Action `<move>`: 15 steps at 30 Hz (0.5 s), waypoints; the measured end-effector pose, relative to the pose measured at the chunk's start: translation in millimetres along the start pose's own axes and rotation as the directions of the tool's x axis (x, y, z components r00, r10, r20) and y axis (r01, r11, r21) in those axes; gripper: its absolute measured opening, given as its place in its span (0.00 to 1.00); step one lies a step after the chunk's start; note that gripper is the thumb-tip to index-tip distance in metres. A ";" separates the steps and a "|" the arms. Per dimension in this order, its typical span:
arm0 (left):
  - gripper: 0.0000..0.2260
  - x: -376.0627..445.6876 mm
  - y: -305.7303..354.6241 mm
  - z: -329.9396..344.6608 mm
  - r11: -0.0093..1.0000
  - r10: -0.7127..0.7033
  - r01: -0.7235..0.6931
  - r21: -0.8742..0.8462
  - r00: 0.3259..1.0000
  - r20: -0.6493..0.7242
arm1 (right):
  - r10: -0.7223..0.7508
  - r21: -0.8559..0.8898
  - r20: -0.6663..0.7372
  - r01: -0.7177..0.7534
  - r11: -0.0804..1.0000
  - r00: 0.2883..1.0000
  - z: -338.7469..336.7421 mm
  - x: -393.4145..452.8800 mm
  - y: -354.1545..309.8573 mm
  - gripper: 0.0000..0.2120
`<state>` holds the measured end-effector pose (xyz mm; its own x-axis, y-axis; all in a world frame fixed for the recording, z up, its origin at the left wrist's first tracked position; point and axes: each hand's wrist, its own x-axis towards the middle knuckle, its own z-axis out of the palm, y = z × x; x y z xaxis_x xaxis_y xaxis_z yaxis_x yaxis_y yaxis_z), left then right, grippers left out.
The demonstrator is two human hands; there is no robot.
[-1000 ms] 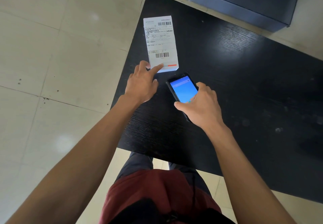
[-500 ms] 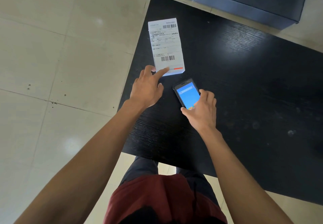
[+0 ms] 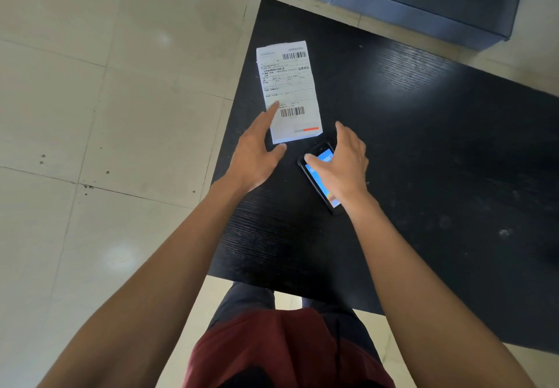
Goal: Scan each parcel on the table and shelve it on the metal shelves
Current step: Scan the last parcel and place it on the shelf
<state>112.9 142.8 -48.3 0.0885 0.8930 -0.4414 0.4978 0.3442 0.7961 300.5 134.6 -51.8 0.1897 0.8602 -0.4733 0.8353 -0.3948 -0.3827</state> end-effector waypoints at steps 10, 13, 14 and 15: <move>0.32 1.5 10.6 0.0 0.999 0.012 -0.014 -0.052 0.999 -0.039 | -0.032 0.284 0.020 0.025 0.958 0.999 -4.5 26.7 -40.4 0.19; 0.31 -3.8 13.2 -1.6 0.998 0.033 -0.035 -0.044 0.999 -0.031 | -0.015 0.370 0.030 0.003 0.929 0.999 -12.8 21.3 -40.2 0.19; 0.32 -5.3 14.5 -1.6 0.998 0.037 -0.038 -0.042 0.999 -0.028 | -0.007 0.415 0.024 -0.003 0.910 1.000 -16.7 18.5 -39.6 0.18; 0.32 -6.2 16.6 -1.2 0.998 0.041 -0.042 -0.043 0.999 -0.026 | -0.001 0.455 0.008 -0.003 0.891 1.000 -21.1 14.8 -38.9 0.18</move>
<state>119.5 143.4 -31.8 0.0868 0.9136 -0.3973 0.4557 0.3183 0.8313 281.7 169.4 -27.1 0.1849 0.8581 -0.4790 0.5088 -0.5006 -0.7004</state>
